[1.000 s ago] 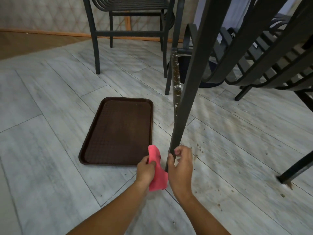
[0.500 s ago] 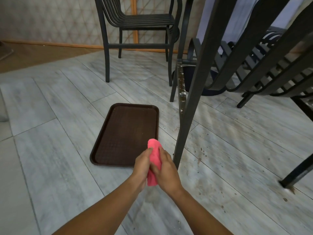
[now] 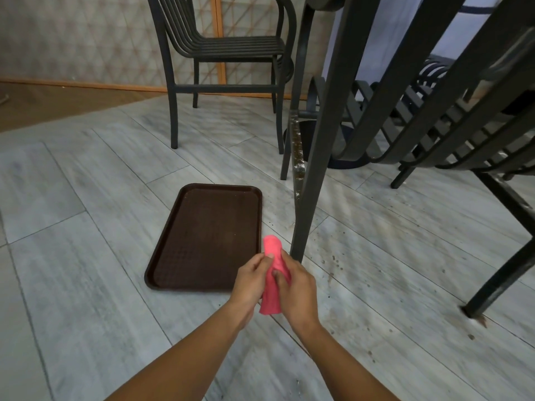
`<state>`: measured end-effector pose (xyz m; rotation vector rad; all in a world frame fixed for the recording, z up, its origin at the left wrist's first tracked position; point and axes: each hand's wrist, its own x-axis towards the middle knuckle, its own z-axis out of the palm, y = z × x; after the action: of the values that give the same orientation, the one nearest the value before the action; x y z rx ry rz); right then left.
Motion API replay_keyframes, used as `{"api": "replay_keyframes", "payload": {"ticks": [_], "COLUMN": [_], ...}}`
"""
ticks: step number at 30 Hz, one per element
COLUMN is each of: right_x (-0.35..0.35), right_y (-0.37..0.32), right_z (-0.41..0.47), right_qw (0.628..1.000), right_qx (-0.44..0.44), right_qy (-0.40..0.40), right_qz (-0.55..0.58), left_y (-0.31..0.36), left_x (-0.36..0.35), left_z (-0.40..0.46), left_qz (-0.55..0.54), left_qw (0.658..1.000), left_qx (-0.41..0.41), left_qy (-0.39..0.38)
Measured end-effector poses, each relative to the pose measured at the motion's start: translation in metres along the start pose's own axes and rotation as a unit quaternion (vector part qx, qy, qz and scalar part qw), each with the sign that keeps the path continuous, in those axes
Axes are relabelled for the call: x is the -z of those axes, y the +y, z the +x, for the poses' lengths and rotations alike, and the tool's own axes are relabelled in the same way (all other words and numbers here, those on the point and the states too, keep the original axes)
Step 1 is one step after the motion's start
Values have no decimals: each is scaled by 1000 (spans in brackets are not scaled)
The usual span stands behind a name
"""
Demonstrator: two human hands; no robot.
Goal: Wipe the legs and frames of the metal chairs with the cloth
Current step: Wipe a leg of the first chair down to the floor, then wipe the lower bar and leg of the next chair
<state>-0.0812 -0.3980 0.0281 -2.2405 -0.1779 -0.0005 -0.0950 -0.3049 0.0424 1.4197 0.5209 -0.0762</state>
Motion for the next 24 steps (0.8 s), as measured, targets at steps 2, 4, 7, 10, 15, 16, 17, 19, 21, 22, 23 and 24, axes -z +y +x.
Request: {"api": "replay_keyframes", "payload": {"ticks": [2,4,7,10,15,16,17,19,21,22,23,24], "right_x": [1,1,3,6,20,25,30,41,53,58,63,68], "right_y": [-4,-11,-26,-45,-101,-115,-130,-163,-197,-212,-227,-243], "right_z": [0,0,1,2,6,8,11,15,21,23,26,32], "right_qw": [1000,999,997,997,999,999,999,998,998,998,998,997], "right_qx": [-10,-18,-23,-14,-25,-24,-27,-39,-49,-50,-51,-55], "right_qy": [7,8,2,-2,-23,-27,-32,-44,-47,-48,-49,-50], "right_qz": [10,29,70,71,35,30,26,12,6,6,4,1], "left_y": [4,11,22,38,89,102,115,146,177,189,201,215], "left_x": [3,6,12,19,44,50,56,68,80,86,91,97], "left_z": [0,0,0,-4,-21,-26,-30,-43,-55,-61,-64,-65], "left_qz": [14,16,50,85,169,184,196,226,250,259,270,281], "left_qw": [1000,1000,998,994,979,977,974,967,961,959,957,954], "left_qx": [-18,-22,-36,-49,-79,-78,-76,-81,-90,-92,-92,-89], "left_qy": [6,11,27,51,76,79,81,85,78,71,62,52]}}
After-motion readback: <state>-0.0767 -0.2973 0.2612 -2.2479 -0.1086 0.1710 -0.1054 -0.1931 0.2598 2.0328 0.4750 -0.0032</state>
